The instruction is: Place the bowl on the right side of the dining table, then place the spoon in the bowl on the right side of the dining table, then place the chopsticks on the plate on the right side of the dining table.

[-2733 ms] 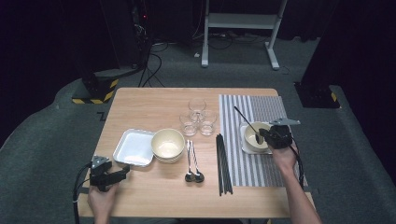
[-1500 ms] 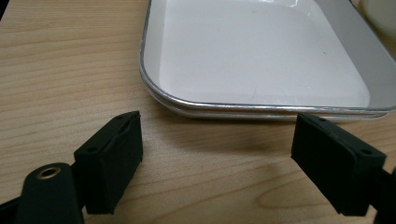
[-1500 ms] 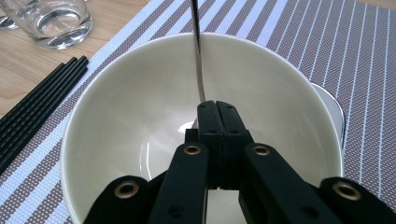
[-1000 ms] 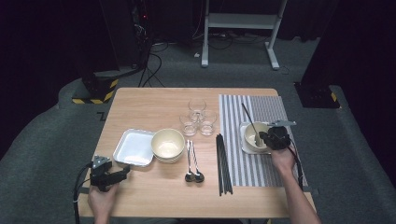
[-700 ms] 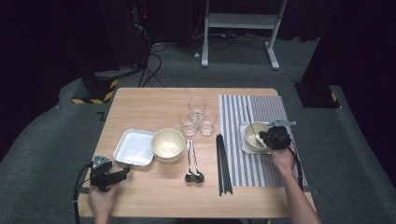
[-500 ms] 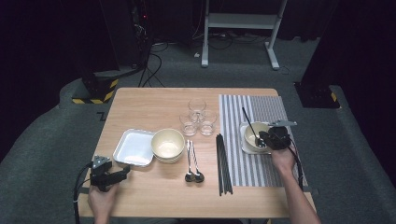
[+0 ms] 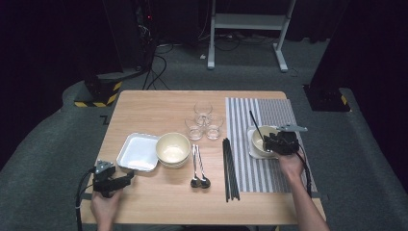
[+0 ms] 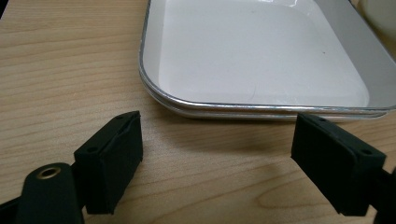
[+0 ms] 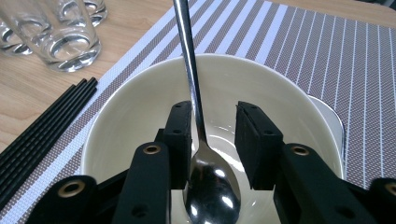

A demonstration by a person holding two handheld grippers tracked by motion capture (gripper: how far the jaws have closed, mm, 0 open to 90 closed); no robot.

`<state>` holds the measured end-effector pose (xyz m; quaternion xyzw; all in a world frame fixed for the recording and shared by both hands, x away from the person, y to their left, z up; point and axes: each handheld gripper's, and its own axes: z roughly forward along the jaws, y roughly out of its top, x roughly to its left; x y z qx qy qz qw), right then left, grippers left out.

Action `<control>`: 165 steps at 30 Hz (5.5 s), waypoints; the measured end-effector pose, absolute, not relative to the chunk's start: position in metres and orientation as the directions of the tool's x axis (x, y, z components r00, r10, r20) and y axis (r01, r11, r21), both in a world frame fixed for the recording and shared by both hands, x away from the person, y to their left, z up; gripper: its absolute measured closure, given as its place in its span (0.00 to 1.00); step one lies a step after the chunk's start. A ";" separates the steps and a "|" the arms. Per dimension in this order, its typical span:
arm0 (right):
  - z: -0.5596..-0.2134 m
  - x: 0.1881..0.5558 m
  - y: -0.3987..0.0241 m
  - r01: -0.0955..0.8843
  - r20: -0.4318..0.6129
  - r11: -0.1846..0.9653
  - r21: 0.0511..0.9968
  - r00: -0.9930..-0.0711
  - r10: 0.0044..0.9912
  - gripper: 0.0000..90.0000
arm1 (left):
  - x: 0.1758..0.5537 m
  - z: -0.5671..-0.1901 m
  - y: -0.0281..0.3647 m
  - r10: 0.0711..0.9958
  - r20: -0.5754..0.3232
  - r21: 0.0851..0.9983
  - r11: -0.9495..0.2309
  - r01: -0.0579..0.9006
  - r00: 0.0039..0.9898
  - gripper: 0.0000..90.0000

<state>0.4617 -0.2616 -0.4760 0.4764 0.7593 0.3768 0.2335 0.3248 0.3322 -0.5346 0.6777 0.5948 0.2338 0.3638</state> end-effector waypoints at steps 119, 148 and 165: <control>-0.517 0.411 -0.132 0.545 0.087 0.422 0.724 -0.679 0.729 0.86 | 0.325 -0.535 0.334 0.972 -0.140 0.774 -0.012 0.634 0.189 0.19; -0.518 0.407 -0.125 0.532 0.042 0.453 0.715 -0.679 0.733 0.82 | 0.325 -0.535 0.334 0.971 -0.142 0.775 -0.012 0.632 0.192 0.19; -0.518 0.408 -0.122 0.534 0.043 0.456 0.711 -0.682 0.730 0.80 | 0.325 -0.535 0.334 0.971 -0.145 0.775 -0.009 0.632 0.192 0.19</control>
